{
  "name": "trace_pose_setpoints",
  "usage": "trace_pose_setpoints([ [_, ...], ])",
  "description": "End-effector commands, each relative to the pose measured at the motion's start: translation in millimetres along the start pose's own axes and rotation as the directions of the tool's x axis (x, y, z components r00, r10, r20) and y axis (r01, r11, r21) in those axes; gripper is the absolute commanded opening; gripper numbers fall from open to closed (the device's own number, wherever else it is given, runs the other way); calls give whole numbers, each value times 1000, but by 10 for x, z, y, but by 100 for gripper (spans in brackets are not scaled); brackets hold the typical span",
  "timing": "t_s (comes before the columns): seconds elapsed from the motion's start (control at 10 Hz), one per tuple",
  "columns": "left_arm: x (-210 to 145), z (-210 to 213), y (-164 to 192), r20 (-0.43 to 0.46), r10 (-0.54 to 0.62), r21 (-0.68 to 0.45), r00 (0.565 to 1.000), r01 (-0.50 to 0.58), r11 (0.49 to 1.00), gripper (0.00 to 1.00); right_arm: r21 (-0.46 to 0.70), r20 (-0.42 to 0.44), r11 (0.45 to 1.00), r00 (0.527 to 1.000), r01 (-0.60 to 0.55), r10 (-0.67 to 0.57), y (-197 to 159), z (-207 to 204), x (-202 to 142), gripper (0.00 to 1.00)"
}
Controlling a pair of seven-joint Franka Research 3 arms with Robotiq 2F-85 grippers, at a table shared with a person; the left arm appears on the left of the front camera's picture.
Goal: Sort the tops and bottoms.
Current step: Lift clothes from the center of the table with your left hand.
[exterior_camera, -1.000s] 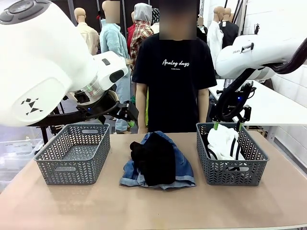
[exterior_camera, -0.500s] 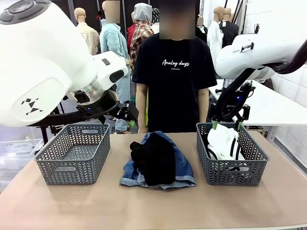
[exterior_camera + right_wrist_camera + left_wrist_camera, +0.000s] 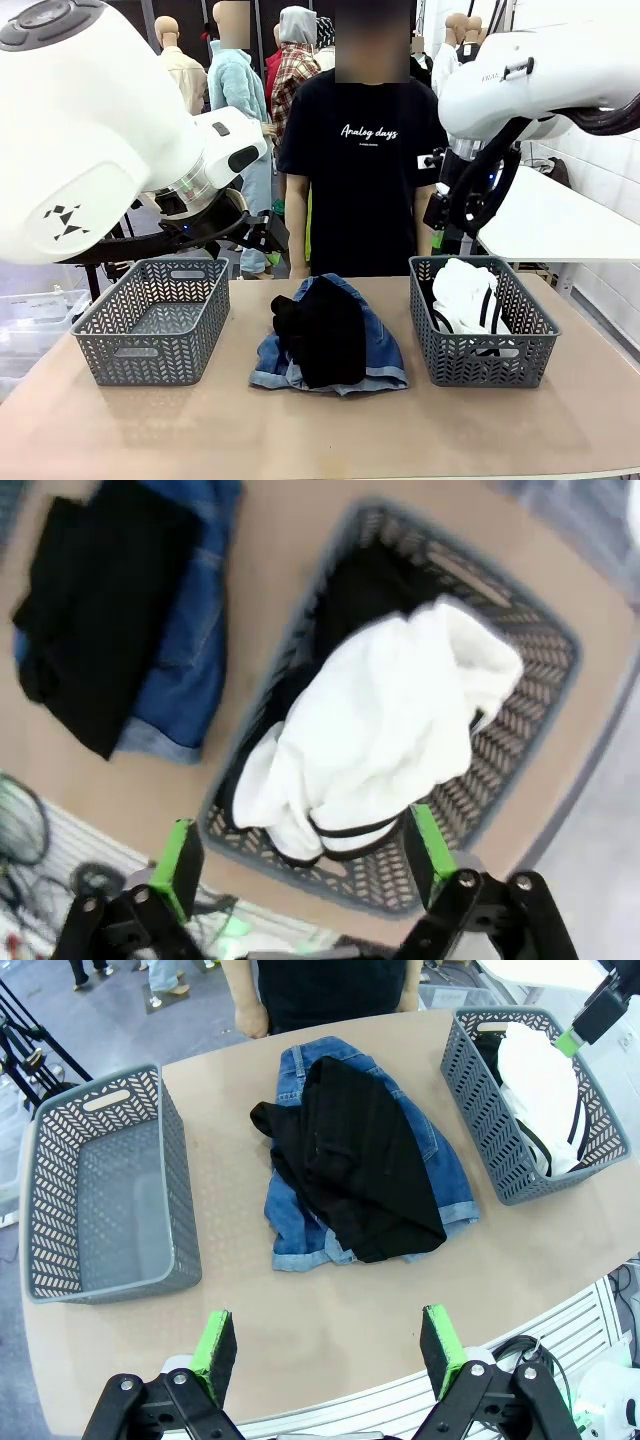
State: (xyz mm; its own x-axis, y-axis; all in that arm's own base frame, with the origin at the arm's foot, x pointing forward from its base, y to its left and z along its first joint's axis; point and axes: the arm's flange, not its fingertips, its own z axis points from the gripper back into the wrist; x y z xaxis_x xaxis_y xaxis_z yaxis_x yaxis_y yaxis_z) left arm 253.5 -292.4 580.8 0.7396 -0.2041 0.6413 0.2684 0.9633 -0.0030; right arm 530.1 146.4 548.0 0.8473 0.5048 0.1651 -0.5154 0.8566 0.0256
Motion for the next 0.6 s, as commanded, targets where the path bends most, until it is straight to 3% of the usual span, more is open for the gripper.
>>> trace_pose_setpoints([
  [0.0, -2, -4, 26, 3, 1, -10, 1000, -1, 1000, 96, 47, 52, 976, 976, -212, 210, 28, 158, 42, 100],
  [0.2, -2, -4, 26, 3, 1, -10, 1000, -1, 1000, 96, 97, 107, 949, 951, -300, 290, 224, 378, 58, 100],
  [0.5, -2, -4, 26, 3, 1, -10, 1000, -1, 1000, 96, 48, 244, 931, 908, -362, 340, 569, 638, -186, 100],
])
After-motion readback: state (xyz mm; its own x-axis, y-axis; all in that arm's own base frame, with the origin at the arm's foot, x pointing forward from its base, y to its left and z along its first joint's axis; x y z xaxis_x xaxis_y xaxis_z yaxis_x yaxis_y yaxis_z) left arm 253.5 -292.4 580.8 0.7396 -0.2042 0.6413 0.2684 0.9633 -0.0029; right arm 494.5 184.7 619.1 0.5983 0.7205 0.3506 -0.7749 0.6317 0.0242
